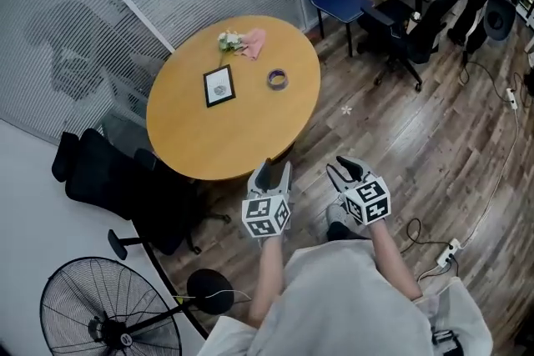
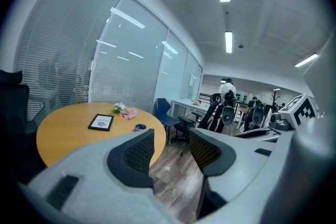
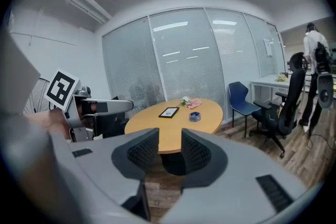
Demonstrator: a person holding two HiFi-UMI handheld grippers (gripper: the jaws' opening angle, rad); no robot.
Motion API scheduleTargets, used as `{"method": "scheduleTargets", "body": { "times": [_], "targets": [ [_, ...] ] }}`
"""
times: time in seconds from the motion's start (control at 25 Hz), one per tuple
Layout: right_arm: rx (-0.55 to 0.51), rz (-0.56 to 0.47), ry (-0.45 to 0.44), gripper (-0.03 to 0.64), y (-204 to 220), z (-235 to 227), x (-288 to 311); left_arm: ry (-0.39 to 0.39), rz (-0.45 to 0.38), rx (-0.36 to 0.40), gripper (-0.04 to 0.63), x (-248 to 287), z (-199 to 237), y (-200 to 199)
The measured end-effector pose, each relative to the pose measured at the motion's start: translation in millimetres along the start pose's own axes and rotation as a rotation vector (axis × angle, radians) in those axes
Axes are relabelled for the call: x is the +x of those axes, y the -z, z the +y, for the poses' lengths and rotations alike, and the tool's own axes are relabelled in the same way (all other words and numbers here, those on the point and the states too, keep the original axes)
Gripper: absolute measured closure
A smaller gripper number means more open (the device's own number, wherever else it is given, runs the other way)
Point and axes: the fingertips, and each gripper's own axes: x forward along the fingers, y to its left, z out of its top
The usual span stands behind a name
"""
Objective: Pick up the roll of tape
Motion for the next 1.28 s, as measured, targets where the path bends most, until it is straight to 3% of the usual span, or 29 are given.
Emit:
{"method": "scheduleTargets", "body": {
  "times": [0.68, 1.04, 1.28],
  "targets": [
    [0.077, -0.024, -0.062, 0.513, -40, -87, 88, -0.115, -0.031, -0.030, 0.415, 82, 42, -24],
    [0.081, 0.012, -0.090, 0.532, -36, -86, 112, -0.177, -0.011, -0.094, 0.417, 85, 71, -11],
    [0.075, 0.028, -0.086, 0.531, -38, -97, 120, -0.158, 0.010, -0.102, 0.417, 108, 75, -9]
  ]
}}
